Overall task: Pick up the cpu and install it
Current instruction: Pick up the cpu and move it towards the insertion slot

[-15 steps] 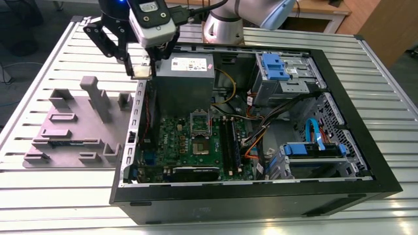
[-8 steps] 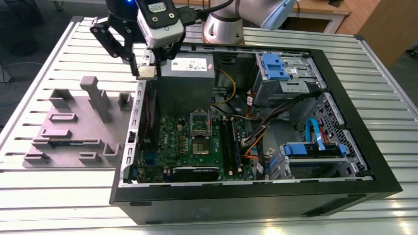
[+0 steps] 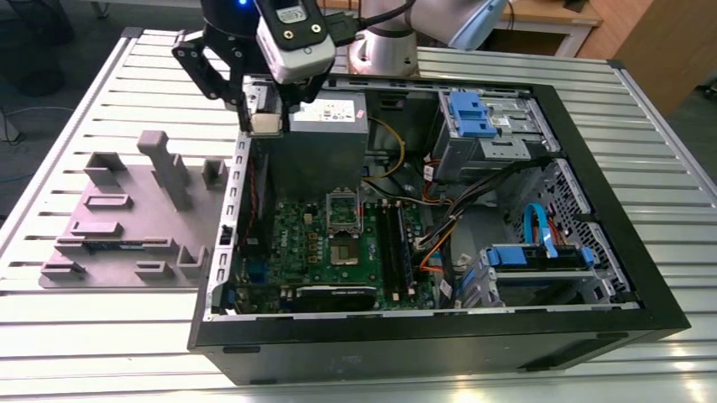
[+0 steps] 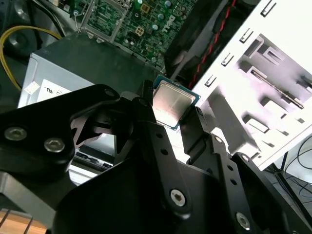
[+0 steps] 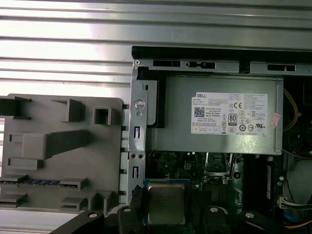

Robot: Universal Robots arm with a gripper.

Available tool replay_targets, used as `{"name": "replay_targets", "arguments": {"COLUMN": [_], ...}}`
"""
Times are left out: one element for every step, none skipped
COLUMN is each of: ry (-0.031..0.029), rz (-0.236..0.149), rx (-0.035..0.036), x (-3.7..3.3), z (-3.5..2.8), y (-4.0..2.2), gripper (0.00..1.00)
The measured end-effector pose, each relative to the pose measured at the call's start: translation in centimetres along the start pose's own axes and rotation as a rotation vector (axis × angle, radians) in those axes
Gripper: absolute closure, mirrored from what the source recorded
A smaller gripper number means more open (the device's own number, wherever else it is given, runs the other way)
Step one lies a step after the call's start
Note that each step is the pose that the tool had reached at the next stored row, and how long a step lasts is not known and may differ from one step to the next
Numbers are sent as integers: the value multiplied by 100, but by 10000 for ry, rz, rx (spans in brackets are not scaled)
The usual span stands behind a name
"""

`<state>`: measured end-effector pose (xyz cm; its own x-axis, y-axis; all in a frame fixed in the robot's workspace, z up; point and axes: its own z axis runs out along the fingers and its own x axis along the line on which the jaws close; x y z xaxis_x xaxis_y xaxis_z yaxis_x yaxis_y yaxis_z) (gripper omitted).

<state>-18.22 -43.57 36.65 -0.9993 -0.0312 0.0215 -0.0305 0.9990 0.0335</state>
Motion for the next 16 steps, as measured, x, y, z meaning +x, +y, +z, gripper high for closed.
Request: {"name": "replay_targets", "arguments": {"ry": [1,1,1,1,1,2,2,2,2,2,2,2,2,2,2,2], "rz": [0,0,1,0,0,0,0,0,0,0,0,0,0,0,0,0], "rx": [0,0,0,0,0,0,0,0,0,0,0,0,0,0,0,0], "x": [-19,-39,-59,-80,-100,-120,-140,-159,-178,-196,-213,-231,-248,-265,-282,-299], "z": [0,-1,-1,-1,-2,-2,-2,-3,-3,-3,-4,-4,-4,-4,-5,-5], "y": [-1,-2,-2,-3,-4,-5,-6,-7,-9,-9,-10,-11,-12,-13,-13,-14], "gripper": [53,53,53,53,53,53,53,53,53,53,53,53,53,53,53,53]}}
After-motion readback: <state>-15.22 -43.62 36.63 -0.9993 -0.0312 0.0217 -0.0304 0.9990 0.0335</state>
